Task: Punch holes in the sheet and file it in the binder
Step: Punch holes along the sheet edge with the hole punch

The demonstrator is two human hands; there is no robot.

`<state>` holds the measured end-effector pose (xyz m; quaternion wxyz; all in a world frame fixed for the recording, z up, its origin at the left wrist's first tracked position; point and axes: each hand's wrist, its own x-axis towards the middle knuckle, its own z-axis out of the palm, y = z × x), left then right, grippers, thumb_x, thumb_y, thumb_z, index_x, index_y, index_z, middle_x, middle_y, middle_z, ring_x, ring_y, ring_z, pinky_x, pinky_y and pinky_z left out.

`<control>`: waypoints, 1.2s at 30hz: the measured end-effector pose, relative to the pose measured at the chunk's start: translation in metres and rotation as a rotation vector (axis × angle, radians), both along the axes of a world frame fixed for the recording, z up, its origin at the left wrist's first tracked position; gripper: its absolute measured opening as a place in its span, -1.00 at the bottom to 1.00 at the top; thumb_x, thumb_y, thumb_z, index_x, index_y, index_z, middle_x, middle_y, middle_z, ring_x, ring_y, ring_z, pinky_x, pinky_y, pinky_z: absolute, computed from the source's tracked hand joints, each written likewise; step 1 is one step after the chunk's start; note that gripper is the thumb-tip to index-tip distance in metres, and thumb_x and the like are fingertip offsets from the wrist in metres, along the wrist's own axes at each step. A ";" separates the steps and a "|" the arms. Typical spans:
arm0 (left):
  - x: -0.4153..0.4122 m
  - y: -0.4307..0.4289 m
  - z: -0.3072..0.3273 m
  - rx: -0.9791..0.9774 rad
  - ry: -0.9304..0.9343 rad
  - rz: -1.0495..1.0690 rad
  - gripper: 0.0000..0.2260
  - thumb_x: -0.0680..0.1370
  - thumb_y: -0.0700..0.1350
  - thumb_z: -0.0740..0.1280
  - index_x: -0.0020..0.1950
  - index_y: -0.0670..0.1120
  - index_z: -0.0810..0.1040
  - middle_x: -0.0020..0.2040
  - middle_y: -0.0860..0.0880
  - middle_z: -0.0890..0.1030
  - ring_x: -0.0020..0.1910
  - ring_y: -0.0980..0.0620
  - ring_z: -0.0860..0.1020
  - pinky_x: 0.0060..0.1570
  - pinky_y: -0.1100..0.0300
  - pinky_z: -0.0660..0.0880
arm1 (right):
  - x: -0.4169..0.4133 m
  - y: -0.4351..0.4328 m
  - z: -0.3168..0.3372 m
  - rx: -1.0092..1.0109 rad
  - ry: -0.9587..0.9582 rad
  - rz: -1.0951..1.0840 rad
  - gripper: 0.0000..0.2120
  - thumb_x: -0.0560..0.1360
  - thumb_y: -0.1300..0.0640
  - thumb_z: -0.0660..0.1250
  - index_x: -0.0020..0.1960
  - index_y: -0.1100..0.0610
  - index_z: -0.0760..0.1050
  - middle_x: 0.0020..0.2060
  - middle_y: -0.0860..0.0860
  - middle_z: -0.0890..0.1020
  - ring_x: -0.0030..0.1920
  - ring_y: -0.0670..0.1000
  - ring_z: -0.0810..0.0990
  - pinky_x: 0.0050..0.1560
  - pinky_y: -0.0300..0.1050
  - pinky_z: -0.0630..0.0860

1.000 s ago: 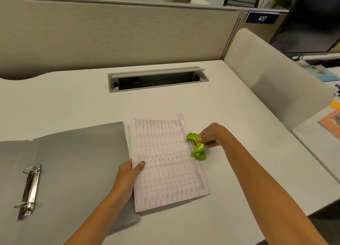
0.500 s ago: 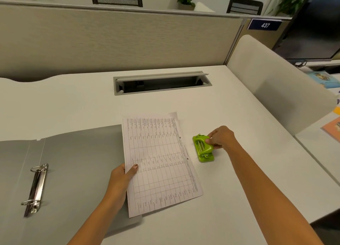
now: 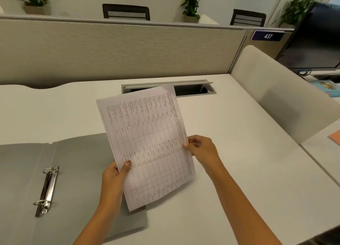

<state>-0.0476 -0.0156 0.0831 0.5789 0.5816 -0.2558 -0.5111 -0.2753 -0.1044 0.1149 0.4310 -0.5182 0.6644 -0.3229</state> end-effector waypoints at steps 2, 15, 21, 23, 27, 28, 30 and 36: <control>0.002 0.001 0.003 -0.032 -0.012 0.038 -0.87 0.54 -0.17 0.30 0.05 0.00 0.56 0.07 -0.01 0.66 0.07 -0.05 0.63 -0.04 0.07 0.60 | 0.005 0.003 0.008 -0.042 0.032 -0.003 -0.81 0.46 0.07 0.41 0.05 0.10 0.60 -0.09 -0.02 0.69 -0.04 -0.02 0.65 0.04 -0.08 0.60; 0.003 -0.010 0.090 -0.723 -1.103 0.065 -0.32 0.50 -0.27 0.37 0.51 -0.13 0.06 0.56 -0.15 0.05 0.55 -0.11 0.00 0.50 -0.14 -0.01 | 0.036 0.031 0.115 -0.656 0.528 0.163 -0.81 0.52 -0.01 0.30 0.00 0.08 0.58 -0.13 -0.01 0.65 -0.22 -0.08 0.57 -0.18 -0.43 0.40; -0.009 -0.035 0.144 -0.735 -1.585 -0.115 -0.44 0.54 -0.06 0.31 0.50 -0.08 0.21 0.55 -0.06 0.17 0.55 -0.08 0.00 0.51 -0.04 -0.07 | 0.060 0.038 0.130 -0.952 0.686 0.245 -0.76 0.37 -0.02 0.33 -0.11 0.15 0.54 -0.25 0.08 0.63 -0.32 -0.02 0.54 -0.28 -0.23 0.52; -0.007 -0.039 0.152 -0.712 -1.636 -0.143 -0.45 0.49 -0.08 0.37 0.46 -0.08 0.31 0.46 -0.06 0.36 0.48 -0.08 0.26 0.45 0.00 0.13 | 0.063 0.040 0.133 -1.013 0.704 0.267 -0.73 0.34 -0.04 0.35 -0.10 0.15 0.56 -0.25 0.08 0.64 -0.31 -0.01 0.57 -0.27 -0.23 0.51; 0.001 -0.034 0.156 -0.740 -1.711 -0.186 -0.70 0.34 -0.15 0.55 0.04 -0.06 0.62 -0.17 -0.07 0.70 -0.28 -0.11 0.65 -0.25 0.07 0.58 | 0.061 0.045 0.137 -1.114 0.751 0.282 -0.76 0.33 0.00 0.42 -0.10 0.13 0.56 -0.25 0.06 0.64 -0.28 0.02 0.58 -0.27 -0.18 0.60; 0.003 -0.031 0.155 -0.740 -1.704 -0.205 -0.71 0.29 -0.15 0.58 -0.05 -0.07 0.63 -0.30 -0.08 0.67 -0.45 -0.09 0.60 -0.42 0.12 0.55 | 0.060 0.047 0.138 -1.134 0.746 0.265 -0.76 0.32 -0.01 0.41 -0.11 0.13 0.56 -0.24 0.06 0.64 -0.26 0.02 0.58 -0.27 -0.17 0.60; 0.007 -0.024 0.150 -0.673 -1.660 -0.228 -0.72 0.27 -0.15 0.58 -0.08 -0.07 0.62 -0.36 -0.09 0.66 -0.56 -0.08 0.53 -0.54 0.21 0.47 | 0.056 0.053 0.139 -1.160 0.714 0.215 -0.74 0.32 0.00 0.42 -0.09 0.14 0.58 -0.19 0.08 0.64 -0.19 0.03 0.58 -0.22 -0.16 0.60; 0.029 -0.022 0.135 -0.417 -1.333 -0.117 -0.84 0.56 -0.16 0.30 0.08 -0.07 0.63 -0.16 -0.09 0.68 -0.33 -0.03 0.58 -0.35 0.23 0.48 | 0.041 0.060 0.128 -1.216 0.647 -0.040 -0.70 0.47 0.28 0.37 0.20 0.25 0.53 0.21 0.18 0.53 0.28 0.12 0.48 0.28 -0.11 0.46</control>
